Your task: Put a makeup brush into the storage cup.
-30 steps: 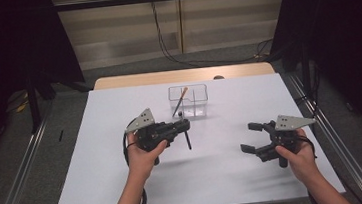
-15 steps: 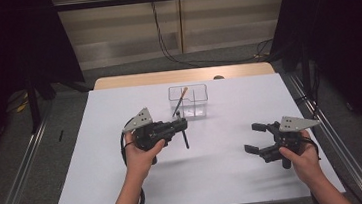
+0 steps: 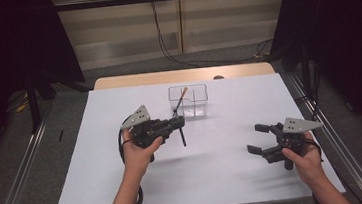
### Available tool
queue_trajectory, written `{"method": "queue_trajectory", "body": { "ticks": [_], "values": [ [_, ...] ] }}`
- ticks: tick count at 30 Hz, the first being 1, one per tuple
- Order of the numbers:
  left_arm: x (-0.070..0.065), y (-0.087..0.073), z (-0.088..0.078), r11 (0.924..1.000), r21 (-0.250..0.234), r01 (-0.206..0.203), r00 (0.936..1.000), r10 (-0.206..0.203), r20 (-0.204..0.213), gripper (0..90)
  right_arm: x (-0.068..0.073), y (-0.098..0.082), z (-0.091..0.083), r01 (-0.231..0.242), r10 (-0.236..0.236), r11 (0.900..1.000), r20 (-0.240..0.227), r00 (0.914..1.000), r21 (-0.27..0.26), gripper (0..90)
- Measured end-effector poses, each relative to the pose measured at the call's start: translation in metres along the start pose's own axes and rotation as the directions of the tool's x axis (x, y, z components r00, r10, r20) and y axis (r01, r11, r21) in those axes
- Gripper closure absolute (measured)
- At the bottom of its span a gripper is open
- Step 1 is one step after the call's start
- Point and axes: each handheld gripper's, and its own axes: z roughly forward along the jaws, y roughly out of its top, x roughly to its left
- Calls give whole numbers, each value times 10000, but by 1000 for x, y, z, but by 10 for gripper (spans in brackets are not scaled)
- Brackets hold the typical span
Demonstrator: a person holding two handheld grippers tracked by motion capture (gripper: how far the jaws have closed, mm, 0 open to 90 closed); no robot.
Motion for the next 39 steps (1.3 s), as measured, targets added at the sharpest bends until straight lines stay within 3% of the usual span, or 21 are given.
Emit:
{"method": "queue_trajectory", "body": {
  "ticks": [14,39],
  "values": [
    [10,12,0,10000,88,-4,9997,6,-236,836,0,-1,-1,48,-48,10000,2,10000,-21,112],
    [31,52,4,9988,352,-339,9961,366,-808,836,-1,-2,-2,-16,16,10000,42,10000,-64,111]
  ]
}}
